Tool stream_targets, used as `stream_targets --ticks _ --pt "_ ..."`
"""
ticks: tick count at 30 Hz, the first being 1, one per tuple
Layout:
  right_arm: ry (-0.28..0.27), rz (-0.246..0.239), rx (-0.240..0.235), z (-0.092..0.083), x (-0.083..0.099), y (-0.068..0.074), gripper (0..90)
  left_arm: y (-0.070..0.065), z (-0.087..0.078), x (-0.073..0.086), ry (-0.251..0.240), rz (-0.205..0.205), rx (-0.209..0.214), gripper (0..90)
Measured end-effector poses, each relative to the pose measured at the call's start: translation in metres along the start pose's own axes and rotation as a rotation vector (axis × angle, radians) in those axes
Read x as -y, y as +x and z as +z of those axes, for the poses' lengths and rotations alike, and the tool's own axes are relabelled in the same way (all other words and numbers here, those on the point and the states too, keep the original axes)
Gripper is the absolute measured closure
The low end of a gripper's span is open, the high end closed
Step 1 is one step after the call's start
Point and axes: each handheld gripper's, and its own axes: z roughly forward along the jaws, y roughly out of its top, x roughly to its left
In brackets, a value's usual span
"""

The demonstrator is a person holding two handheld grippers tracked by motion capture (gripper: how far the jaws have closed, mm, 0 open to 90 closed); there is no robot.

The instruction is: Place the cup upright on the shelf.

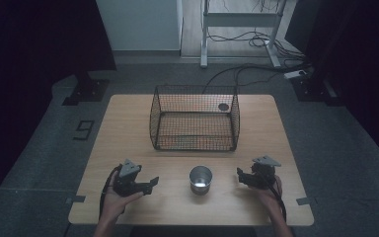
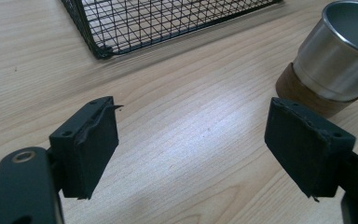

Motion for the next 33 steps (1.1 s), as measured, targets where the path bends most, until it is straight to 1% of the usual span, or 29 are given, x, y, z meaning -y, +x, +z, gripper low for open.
stream_targets --ticks 7,8,12,16,18,19,23,28,29,30,31,32,33 --pt "-0.025 -0.008 -0.023 -0.008 -0.003 0.004 14.1 0.001 0.001 0.0 0.006 0.0 -0.006 17.6" --pt "-0.039 -0.008 -0.032 -0.012 -0.006 0.006 14.1 0.0 0.001 0.0 0.006 0.0 -0.004 17.6" --pt "-0.066 -0.01 -0.046 -0.021 -0.011 0.01 14.3 0.0 0.002 0.0 0.011 0.004 -0.004 17.6" --pt "-0.083 -0.015 -0.058 -0.027 -0.014 0.014 14.3 -0.001 0.002 0.0 0.012 0.007 -0.002 17.6" --pt "-0.094 -0.021 -0.069 -0.031 -0.017 0.019 14.3 -0.001 0.002 0.0 0.011 0.007 -0.001 17.6" --pt "-0.099 -0.033 -0.075 -0.035 -0.019 0.023 14.4 -0.001 0.002 0.0 0.009 0.006 -0.002 17.6" --pt "-0.111 -0.054 -0.092 -0.041 -0.023 0.031 14.5 0.0 0.001 0.0 0.008 0.002 -0.003 17.6" --pt "-0.131 -0.071 -0.13 -0.049 -0.027 0.043 14.6 -0.001 0.001 0.0 0.009 0.005 0.001 17.6" --pt "-0.131 -0.071 -0.13 -0.049 -0.027 0.043 14.6 -0.001 0.001 0.0 0.009 0.005 0.001 17.6" --pt "-0.138 -0.076 -0.137 -0.05 -0.028 0.045 14.6 -0.001 0.002 0.0 0.009 0.005 -0.001 17.6" --pt "-0.144 -0.084 -0.156 -0.054 -0.03 0.051 14.7 -0.001 0.003 0.0 0.012 0.007 0.0 17.6" --pt "-0.144 -0.084 -0.156 -0.054 -0.03 0.051 14.7 -0.001 0.003 0.0 0.012 0.007 0.0 17.6" --pt "-0.151 -0.093 -0.171 -0.056 -0.031 0.056 14.7 -0.001 0.003 0.0 0.013 0.006 0.001 17.6"
